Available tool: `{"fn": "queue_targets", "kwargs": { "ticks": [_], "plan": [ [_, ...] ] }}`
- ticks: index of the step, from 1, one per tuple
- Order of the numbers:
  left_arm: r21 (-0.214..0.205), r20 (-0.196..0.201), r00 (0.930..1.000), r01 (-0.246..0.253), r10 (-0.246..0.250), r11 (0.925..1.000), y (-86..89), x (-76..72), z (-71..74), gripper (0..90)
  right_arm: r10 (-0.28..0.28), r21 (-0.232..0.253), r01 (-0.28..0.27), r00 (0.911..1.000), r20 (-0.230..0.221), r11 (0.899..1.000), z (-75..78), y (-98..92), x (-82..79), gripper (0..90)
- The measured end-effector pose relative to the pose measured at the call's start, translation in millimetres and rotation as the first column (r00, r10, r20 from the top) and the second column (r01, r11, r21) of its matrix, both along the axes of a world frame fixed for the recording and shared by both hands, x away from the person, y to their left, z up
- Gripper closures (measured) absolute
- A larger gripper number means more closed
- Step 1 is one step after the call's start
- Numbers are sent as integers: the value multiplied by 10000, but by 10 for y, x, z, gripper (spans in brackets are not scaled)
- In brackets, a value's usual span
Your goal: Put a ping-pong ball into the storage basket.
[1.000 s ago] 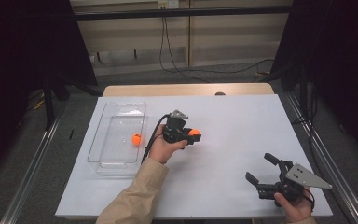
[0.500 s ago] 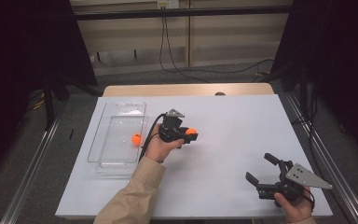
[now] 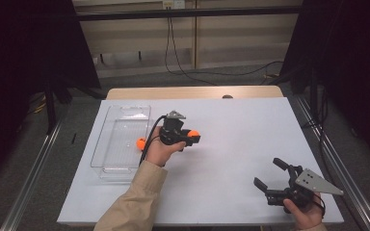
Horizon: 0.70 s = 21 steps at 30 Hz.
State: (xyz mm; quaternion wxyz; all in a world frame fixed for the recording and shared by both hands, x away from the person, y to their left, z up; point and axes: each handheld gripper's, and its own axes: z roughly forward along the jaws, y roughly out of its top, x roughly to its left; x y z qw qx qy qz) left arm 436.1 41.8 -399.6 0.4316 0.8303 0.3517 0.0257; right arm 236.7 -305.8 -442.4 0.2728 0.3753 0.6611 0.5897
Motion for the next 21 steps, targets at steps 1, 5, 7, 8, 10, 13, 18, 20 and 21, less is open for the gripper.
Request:
{"fn": "queue_targets", "kwargs": {
  "ticks": [1,5,7,8,10,13,18,20,21],
  "plan": [
    [-30,8,10000,-26,26,10000,7,2,3,510,9,-6,-9,10000,-1,10000,-1,0,0,25],
    [33,54,10000,-80,80,10000,35,10,16,510,6,8,-6,10000,-14,10000,-2,0,1,25],
    [64,70,9999,-76,76,10000,44,9,20,510,14,0,-14,10000,-13,10000,-3,0,1,25],
    [48,76,9999,-106,106,9999,45,7,23,510,18,7,-18,10000,-16,10000,-3,1,1,25],
    [78,21,10000,-75,75,9999,55,5,33,510,20,2,-20,10000,-11,10000,-3,2,1,25],
    [44,28,9999,-102,102,9999,66,8,38,510,20,12,-20,10000,-17,10000,-3,2,0,25],
    [44,34,9999,-124,124,9999,89,16,41,511,32,21,-32,10000,-2,10000,-1,3,-1,25],
    [72,63,9999,-151,151,9999,98,19,45,511,32,25,-32,10000,0,10000,-1,3,-1,25],
    [38,-2,9998,-179,179,9998,101,16,47,511,33,26,-33,10000,-4,10000,-1,2,-1,25]
  ]
}}
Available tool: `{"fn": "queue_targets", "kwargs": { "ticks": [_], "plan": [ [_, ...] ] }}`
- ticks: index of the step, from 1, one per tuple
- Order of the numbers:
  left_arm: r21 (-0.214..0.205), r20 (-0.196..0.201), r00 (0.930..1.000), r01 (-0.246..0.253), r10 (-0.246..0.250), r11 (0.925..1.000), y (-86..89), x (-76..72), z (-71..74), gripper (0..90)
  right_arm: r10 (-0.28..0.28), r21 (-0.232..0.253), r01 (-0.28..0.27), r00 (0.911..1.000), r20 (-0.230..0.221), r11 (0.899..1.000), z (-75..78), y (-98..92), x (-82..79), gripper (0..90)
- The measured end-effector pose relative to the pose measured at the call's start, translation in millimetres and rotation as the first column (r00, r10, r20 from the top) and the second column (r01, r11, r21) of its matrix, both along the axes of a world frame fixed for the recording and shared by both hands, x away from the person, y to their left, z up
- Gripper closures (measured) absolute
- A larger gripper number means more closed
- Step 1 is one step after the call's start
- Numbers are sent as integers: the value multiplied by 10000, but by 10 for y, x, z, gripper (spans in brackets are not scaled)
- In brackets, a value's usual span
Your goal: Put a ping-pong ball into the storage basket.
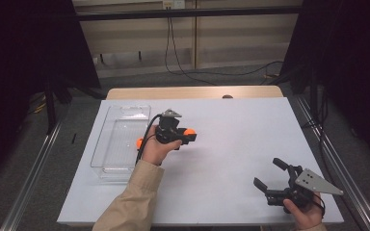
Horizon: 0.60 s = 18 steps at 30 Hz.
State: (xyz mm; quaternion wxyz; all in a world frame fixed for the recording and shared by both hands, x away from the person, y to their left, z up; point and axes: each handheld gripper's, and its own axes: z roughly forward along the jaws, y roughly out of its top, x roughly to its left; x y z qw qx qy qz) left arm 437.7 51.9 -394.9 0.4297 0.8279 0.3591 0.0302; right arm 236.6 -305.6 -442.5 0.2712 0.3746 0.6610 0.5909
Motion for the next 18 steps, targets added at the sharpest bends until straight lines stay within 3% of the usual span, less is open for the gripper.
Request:
{"fn": "queue_targets", "kwargs": {
  "ticks": [18],
  "plan": [
    [-102,-45,9998,-203,203,9997,113,24,43,510,11,-2,-11,10000,12,10000,3,-1,-1,25]
  ]
}}
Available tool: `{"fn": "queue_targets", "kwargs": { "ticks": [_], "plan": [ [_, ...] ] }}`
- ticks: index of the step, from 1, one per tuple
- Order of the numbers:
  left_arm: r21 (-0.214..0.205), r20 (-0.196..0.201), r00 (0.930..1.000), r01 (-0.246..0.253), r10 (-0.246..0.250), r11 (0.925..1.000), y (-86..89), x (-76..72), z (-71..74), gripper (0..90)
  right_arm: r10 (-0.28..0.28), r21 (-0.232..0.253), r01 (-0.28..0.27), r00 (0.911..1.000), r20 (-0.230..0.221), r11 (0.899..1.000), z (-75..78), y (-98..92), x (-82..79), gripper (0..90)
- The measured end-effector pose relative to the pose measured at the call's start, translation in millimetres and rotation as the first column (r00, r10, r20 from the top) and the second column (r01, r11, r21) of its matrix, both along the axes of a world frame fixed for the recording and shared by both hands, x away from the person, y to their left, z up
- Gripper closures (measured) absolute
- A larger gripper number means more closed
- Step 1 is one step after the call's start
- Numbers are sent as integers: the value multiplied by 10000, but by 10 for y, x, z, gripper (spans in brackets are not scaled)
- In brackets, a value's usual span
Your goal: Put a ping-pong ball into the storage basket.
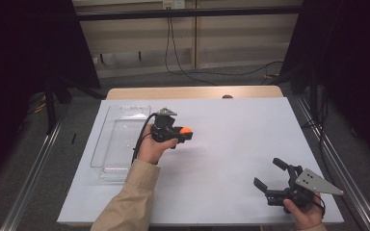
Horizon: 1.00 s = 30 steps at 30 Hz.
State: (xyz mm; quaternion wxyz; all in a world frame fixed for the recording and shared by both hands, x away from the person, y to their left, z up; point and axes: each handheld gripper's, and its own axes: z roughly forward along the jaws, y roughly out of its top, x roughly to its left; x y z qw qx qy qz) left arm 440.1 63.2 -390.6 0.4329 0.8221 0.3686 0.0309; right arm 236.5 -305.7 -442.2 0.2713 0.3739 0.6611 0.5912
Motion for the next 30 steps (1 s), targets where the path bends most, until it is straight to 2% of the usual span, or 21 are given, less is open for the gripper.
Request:
{"fn": "queue_targets", "kwargs": {
  "ticks": [9,15,18,19,30],
  "plan": [
    [130,53,10000,-13,12,9999,46,13,15,510,-14,22,14,10000,5,10000,1,-3,0,25],
    [27,-33,9999,-118,118,9999,65,11,15,510,-11,32,11,10000,-1,10000,2,-2,-1,25],
    [150,-8,10000,-80,80,9999,94,19,24,510,-13,31,13,10000,2,10000,2,-1,-1,25],
    [55,-15,9999,-145,145,9999,99,19,25,510,-11,31,11,10000,-1,10000,2,-1,-1,25],
    [44,-120,9995,-291,292,9996,161,27,37,510,-17,53,17,10000,6,10000,3,0,-2,25]
  ]
}}
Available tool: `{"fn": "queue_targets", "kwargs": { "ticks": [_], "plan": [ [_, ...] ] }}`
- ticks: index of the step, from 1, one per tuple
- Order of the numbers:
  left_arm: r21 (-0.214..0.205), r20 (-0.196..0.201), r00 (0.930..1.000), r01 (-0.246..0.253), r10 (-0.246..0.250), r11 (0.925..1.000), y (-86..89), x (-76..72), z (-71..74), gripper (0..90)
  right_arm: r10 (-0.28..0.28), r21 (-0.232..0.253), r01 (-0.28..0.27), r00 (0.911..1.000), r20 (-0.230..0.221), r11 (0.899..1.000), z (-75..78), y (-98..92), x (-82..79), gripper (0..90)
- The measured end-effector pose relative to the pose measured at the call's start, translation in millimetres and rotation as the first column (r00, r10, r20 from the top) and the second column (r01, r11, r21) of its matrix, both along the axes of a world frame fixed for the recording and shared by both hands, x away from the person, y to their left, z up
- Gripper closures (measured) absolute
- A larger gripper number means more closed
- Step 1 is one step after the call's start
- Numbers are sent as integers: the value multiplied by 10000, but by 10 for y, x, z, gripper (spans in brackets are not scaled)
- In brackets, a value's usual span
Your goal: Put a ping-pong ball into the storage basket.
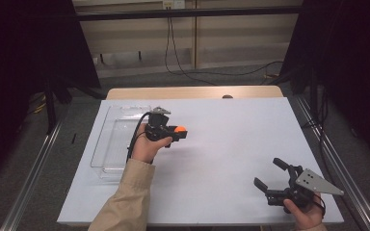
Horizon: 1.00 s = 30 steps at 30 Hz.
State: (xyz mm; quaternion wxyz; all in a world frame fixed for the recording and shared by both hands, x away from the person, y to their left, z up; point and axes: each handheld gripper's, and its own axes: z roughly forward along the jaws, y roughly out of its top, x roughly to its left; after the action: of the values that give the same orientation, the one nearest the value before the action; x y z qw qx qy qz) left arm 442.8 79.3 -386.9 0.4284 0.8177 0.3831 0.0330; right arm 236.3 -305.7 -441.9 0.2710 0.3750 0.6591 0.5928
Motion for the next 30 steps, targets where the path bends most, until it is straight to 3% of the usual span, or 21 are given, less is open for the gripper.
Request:
{"fn": "queue_targets", "kwargs": {
  "ticks": [20,30],
  "plan": [
    [219,48,9998,-191,190,9996,111,18,30,510,24,-13,-24,10000,41,10000,3,1,-1,25],
    [116,45,9994,-347,347,9993,142,17,44,510,24,0,-24,10000,32,10000,3,0,-1,25]
  ]
}}
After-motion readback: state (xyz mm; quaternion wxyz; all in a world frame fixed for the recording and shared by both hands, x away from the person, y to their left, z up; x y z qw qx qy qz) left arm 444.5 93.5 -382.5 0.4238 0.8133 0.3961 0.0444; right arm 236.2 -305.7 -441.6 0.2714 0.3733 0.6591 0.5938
